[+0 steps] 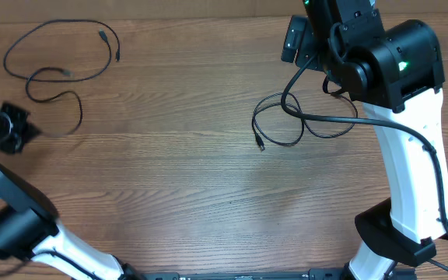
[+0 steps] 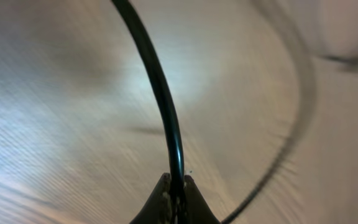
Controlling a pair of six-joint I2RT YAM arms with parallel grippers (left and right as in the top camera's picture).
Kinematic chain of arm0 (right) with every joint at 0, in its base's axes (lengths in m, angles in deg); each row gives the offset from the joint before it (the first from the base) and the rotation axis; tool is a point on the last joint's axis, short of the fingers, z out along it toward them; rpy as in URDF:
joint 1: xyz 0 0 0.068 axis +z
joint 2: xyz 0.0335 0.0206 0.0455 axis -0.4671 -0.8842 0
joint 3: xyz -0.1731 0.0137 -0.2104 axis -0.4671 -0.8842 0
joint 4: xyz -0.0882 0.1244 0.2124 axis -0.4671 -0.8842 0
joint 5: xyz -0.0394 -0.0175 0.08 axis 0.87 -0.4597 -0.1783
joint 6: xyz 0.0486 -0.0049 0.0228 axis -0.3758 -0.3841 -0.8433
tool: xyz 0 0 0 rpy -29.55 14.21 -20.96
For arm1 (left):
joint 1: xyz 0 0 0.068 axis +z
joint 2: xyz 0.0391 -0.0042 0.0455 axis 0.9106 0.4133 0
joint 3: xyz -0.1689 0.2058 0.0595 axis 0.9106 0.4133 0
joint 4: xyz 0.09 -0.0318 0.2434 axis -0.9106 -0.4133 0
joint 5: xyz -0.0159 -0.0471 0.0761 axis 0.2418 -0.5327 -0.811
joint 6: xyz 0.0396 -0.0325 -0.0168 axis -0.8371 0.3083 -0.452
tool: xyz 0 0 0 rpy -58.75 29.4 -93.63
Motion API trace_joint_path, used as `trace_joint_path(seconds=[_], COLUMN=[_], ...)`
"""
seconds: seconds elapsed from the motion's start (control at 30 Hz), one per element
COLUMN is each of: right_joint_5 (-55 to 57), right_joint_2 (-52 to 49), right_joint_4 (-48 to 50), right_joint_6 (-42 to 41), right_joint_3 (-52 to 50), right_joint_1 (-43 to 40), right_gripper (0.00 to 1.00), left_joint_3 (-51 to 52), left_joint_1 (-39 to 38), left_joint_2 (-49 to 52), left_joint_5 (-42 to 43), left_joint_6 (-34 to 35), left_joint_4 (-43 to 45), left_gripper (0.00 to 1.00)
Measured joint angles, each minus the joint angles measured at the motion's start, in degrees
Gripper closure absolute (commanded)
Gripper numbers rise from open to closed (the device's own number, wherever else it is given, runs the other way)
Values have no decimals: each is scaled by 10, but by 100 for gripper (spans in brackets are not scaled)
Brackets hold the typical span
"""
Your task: Untangle cables
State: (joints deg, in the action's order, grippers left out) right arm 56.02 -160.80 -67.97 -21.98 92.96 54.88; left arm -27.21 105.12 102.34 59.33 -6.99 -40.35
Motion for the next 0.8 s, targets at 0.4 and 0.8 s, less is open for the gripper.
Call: trace_joint_path(seconds=[0.4, 0.8], right_joint_5=[0, 0], right_joint_2=[0, 0], right_joint_4=[0, -1], right_joint_6=[0, 0], right_joint_3=[0, 0], right_joint_1=[0, 0], right_gripper=[0, 0], left_joint_3=[-19, -23], left_joint_1=[-149, -151], left_joint_2=[-274, -265], left_joint_5=[-69, -146], left_joint_6=[-16, 1], left_joint_4=[83, 51], left_gripper=[96, 96])
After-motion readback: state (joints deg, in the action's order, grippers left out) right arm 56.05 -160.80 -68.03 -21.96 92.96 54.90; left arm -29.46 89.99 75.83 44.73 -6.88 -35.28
